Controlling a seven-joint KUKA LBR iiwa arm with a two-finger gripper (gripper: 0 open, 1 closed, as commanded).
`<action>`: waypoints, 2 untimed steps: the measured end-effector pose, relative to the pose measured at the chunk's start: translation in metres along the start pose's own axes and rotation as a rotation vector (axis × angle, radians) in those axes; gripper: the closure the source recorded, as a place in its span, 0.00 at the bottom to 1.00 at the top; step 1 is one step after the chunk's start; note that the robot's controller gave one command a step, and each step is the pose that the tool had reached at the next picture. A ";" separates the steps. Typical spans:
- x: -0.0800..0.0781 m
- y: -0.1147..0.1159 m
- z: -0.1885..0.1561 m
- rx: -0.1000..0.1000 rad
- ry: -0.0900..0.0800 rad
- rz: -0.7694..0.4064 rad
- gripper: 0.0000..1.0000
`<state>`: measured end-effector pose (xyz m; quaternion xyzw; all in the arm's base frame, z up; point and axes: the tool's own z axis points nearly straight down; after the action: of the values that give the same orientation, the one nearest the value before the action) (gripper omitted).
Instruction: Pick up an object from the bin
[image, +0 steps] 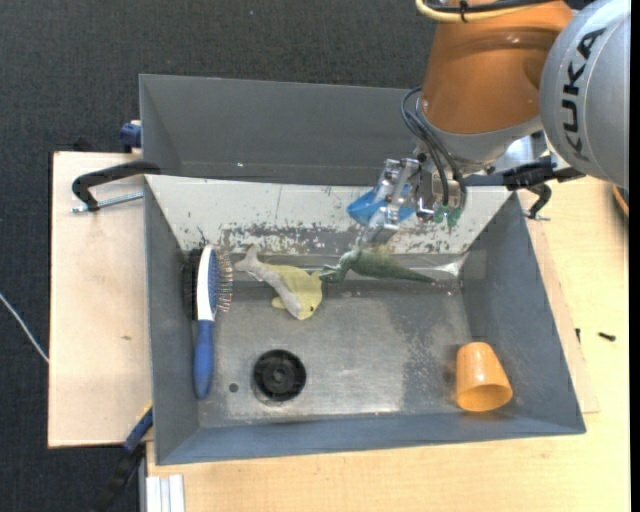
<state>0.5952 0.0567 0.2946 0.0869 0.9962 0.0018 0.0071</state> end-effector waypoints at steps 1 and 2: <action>0.001 0.000 0.004 0.002 0.008 0.001 0.00; 0.018 0.009 0.155 0.010 0.019 0.480 0.00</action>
Offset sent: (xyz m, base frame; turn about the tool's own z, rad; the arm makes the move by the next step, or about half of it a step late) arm 0.0000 0.0000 0.0000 0.0000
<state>0.5813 0.0693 0.1397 0.3213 0.9470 -0.0004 -0.0032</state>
